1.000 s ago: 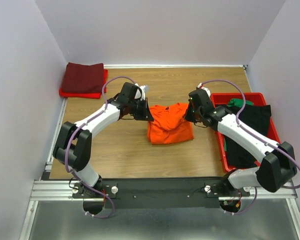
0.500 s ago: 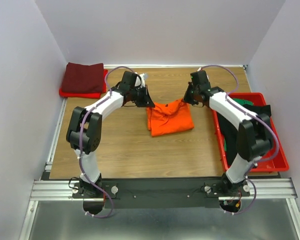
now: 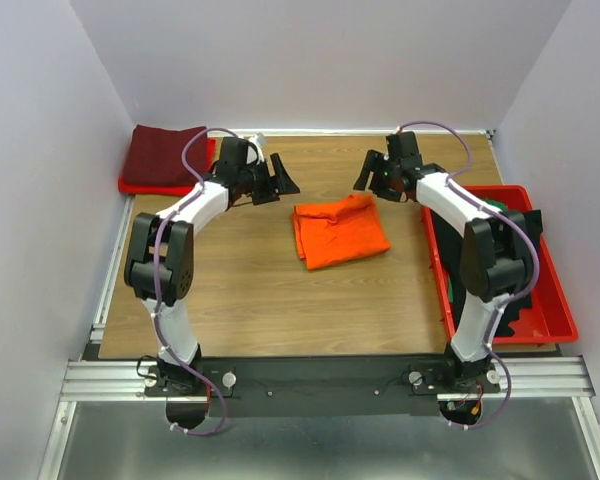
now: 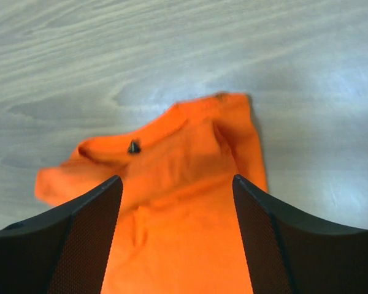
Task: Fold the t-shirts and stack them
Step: Fold the tshirt, then neatly place the folded tshirt to the corner
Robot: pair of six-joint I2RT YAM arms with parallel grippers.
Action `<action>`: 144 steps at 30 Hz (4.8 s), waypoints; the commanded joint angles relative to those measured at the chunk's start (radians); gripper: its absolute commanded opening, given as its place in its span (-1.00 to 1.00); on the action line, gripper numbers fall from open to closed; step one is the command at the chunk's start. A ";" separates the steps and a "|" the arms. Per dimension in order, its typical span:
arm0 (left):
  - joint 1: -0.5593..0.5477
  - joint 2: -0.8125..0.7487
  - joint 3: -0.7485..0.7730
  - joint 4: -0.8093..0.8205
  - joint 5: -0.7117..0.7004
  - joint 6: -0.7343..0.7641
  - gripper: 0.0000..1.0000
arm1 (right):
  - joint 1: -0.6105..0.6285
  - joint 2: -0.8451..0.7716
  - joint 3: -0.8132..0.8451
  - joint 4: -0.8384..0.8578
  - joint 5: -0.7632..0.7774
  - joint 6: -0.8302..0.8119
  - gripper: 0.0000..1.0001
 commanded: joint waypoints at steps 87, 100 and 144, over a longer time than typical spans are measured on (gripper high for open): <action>-0.399 0.074 -0.194 0.169 -0.219 -0.089 -1.00 | -0.123 0.125 -0.023 0.074 -0.014 0.027 -0.18; -0.361 -0.013 -0.146 0.118 -0.186 -0.069 -1.00 | -0.066 -0.350 -0.521 0.147 -0.030 0.104 -0.31; -0.299 0.215 -0.008 0.060 -0.252 -0.092 -0.33 | -0.068 -0.400 -0.649 0.192 -0.086 0.110 -0.45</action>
